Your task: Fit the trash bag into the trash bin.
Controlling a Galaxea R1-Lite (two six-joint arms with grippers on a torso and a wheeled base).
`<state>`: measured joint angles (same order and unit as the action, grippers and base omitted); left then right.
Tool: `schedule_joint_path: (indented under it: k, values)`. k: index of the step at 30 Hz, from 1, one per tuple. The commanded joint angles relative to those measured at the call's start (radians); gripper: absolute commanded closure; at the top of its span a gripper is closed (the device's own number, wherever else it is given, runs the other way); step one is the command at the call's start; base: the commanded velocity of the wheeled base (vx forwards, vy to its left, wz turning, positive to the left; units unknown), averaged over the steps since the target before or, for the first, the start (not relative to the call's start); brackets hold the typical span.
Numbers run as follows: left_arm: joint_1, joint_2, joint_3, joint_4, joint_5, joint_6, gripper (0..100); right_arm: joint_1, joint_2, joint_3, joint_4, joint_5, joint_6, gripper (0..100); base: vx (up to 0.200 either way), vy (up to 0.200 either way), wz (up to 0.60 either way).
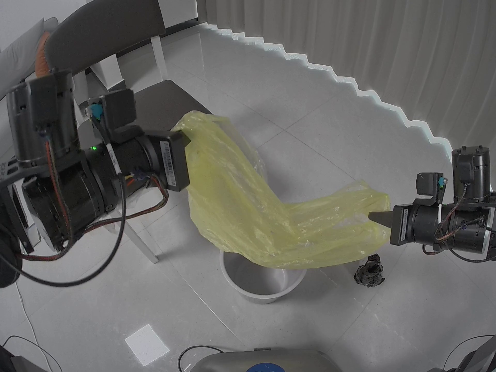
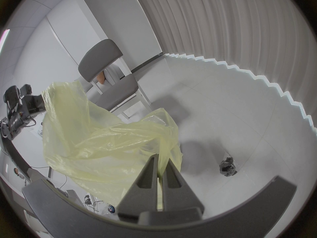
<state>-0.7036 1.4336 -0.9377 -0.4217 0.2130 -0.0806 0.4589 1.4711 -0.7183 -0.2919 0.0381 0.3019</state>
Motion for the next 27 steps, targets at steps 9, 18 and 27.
schedule_joint_path:
  k: [9,18,27]
  values:
    - [0.125,0.137,0.135,-0.127,-0.029,-0.048,100,-0.062,0.029,-0.062,0.06,0.014,0.0,100,0.0,0.0,0.0]
    - [0.156,0.241,0.157,-0.232,-0.026,-0.071,100,-0.072,0.072,-0.121,0.082,0.029,0.0,100,0.0,0.0,0.0]
    - [0.145,0.295,0.191,-0.259,-0.026,-0.126,100,-0.06,0.138,-0.116,0.08,0.029,-0.001,100,0.0,0.0,0.0]
